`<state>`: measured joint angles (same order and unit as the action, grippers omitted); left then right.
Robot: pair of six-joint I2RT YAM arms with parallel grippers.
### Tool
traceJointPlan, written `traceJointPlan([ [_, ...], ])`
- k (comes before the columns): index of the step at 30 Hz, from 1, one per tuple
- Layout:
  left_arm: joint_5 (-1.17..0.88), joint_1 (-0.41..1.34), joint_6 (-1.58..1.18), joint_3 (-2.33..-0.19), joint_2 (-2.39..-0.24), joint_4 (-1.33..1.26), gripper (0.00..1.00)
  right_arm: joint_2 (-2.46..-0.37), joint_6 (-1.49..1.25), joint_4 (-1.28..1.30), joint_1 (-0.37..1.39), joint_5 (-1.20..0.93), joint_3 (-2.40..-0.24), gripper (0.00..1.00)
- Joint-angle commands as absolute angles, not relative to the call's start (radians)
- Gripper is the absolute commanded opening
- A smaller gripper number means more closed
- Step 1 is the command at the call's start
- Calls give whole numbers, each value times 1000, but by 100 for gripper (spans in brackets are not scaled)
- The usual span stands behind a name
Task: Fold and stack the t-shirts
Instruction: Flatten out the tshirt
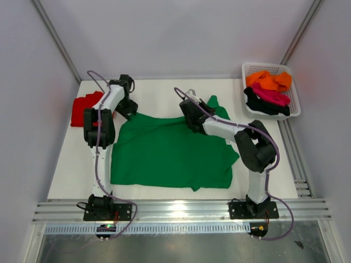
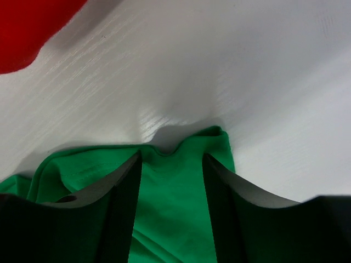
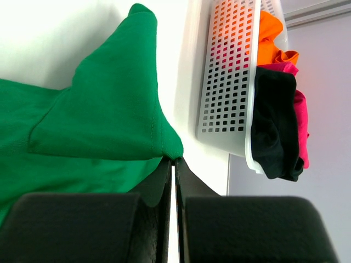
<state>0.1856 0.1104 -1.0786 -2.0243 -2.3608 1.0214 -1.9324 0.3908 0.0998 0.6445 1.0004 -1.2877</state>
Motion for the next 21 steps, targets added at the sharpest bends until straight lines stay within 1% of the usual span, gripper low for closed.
traceJointPlan([
  [1,181,115,-1054,-2089,-2378,1117,52,-1905,383,54,655,1026,-1307,3],
  [7,175,115,-1055,-2120,-2324,1115,55,-1917,382,55,664,1026,-1308,3],
  [12,149,115,-1052,-2192,-2367,1146,55,-1910,388,49,666,1028,-1308,3],
  [15,118,118,-1054,-2186,-2378,1089,55,-1907,390,54,667,1029,-1308,3],
  [17,92,120,-1035,-2158,-2379,1002,55,-1902,397,54,667,1031,-1307,3],
  [21,63,124,-1019,-2163,-2416,968,55,-1891,407,48,667,1042,-1301,3],
])
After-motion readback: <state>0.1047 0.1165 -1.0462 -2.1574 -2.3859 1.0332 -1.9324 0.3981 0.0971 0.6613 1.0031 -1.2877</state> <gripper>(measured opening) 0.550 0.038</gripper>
